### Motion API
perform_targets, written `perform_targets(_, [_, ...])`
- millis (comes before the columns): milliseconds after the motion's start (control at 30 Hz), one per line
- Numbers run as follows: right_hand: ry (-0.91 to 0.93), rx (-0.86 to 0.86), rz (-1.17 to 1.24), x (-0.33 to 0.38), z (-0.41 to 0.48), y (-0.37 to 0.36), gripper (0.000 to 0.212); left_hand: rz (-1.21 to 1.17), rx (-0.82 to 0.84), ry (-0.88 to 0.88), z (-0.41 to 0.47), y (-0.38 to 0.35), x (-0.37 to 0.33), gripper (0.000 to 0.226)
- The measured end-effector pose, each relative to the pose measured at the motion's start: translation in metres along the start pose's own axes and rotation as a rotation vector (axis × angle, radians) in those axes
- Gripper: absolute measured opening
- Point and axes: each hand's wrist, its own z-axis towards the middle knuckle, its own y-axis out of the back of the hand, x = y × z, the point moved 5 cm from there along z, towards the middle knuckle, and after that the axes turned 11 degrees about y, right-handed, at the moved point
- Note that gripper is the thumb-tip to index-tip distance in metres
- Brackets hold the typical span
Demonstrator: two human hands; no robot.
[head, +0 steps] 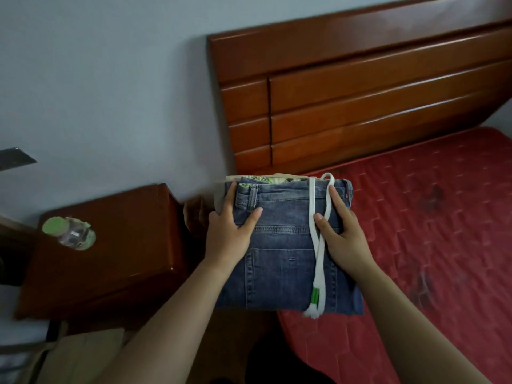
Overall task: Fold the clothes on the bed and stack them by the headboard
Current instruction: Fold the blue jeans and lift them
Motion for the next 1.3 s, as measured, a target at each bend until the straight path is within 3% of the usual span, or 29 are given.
perform_targets(200, [-0.002,0.084,-0.018,-0.054,0.111,-0.010,0.058,-0.101,-0.018,0.049,0.099,-0.053,0.008,0.076])
perform_targets(367, [-0.002,0.138,-0.032,-0.129,0.176,-0.035,0.059,-0.099,-0.044,0.146,0.163,-0.112,0.055,0.076])
perform_targets(667, [-0.067,0.141,-0.091,-0.284,0.236,-0.085,0.059,-0.079,-0.051,0.194,0.247,-0.225,0.150,0.074])
perform_targets(933, [-0.083,0.139,-0.139,-0.380,0.262,-0.114,0.060,-0.012,-0.045,0.264,0.289,-0.294,0.213,0.078])
perform_targets(1167, [-0.150,0.231,-0.245,-0.400,0.268,-0.125,0.060,0.208,0.037,0.400,0.306,-0.314,0.229,0.077])
perform_targets(1300, [-0.161,0.192,-0.414,-0.366,0.261,-0.114,0.065,0.444,0.038,0.260,0.299,-0.289,0.194,0.079])
